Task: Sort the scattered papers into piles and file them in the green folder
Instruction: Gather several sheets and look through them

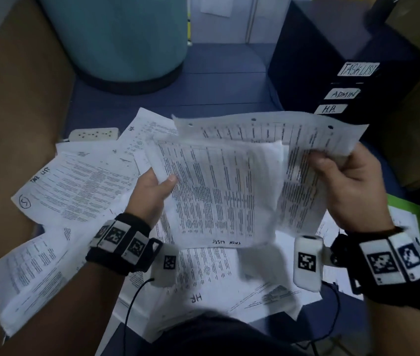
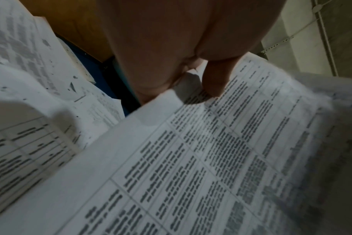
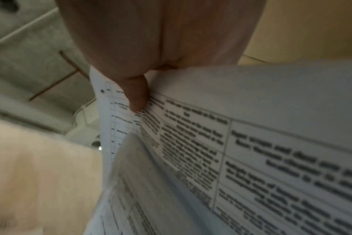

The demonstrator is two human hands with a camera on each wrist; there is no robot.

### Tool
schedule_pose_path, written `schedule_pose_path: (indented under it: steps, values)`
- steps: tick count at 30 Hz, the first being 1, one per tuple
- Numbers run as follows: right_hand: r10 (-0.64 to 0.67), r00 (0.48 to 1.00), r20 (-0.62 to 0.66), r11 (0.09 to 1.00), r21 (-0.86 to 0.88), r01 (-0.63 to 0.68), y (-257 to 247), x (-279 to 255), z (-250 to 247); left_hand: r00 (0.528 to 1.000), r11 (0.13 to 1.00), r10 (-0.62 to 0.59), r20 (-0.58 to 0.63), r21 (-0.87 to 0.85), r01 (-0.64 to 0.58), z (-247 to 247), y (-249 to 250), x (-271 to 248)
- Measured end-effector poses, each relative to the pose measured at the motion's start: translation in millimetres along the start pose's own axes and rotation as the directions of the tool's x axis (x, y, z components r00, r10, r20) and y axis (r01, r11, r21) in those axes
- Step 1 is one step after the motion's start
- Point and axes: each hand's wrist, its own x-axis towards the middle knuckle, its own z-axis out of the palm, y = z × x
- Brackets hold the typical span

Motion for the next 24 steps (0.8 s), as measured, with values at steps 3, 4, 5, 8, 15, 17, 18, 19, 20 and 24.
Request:
schedule_pose_path:
  steps: [3, 4, 5, 8, 15, 17, 18, 19, 20, 24]
  values:
    - [0.237, 0.971, 0.037, 0.964, 0.112, -0.24, 23, 7, 12, 1.0, 0.999, -0.03, -0.007, -0.034, 0.03, -4, 5, 7]
    - [0.304, 0.95, 0.078, 0.945, 0.104, -0.311, 33, 6, 19, 1.0, 1.0, -0.027, -0.001, -0.013, 0.027, -7, 2, 8]
    - [0.352, 0.929, 0.113, 0.927, 0.096, -0.362, 43, 4, 29, 1.0, 1.0, -0.02, 0.003, 0.02, 0.02, -11, -2, 9]
    - [0.455, 0.862, 0.221, 0.861, 0.137, -0.49, 66, -4, 58, 0.996, 0.977, -0.026, -0.09, 0.21, 0.045, -28, -23, 11]
    - [0.833, 0.553, 0.027, 0.445, -0.626, -0.64, 169, -23, 90, 0.926, 0.836, 0.018, -0.376, 0.514, 0.192, -74, -63, -4]
    - [0.817, 0.554, -0.161, 0.244, -0.774, -0.584, 180, -32, 101, 0.914, 0.817, -0.006, -0.406, 0.525, 0.239, -82, -70, -6]
    - [0.795, 0.563, -0.226, 0.206, -0.773, -0.6, 182, -36, 106, 0.91, 0.811, -0.008, -0.416, 0.529, 0.249, -84, -72, -6]
    - [0.775, 0.571, -0.27, 0.192, -0.76, -0.62, 183, -40, 111, 0.905, 0.812, -0.015, -0.425, 0.522, 0.259, -85, -73, -7]
    - [0.763, 0.575, -0.295, 0.189, -0.749, -0.635, 188, -42, 116, 0.902, 0.822, -0.021, -0.432, 0.506, 0.262, -86, -74, -6]
    - [0.795, 0.554, -0.248, 0.214, -0.739, -0.638, 200, -43, 122, 0.899, 0.845, -0.026, -0.438, 0.47, 0.254, -82, -72, -6]
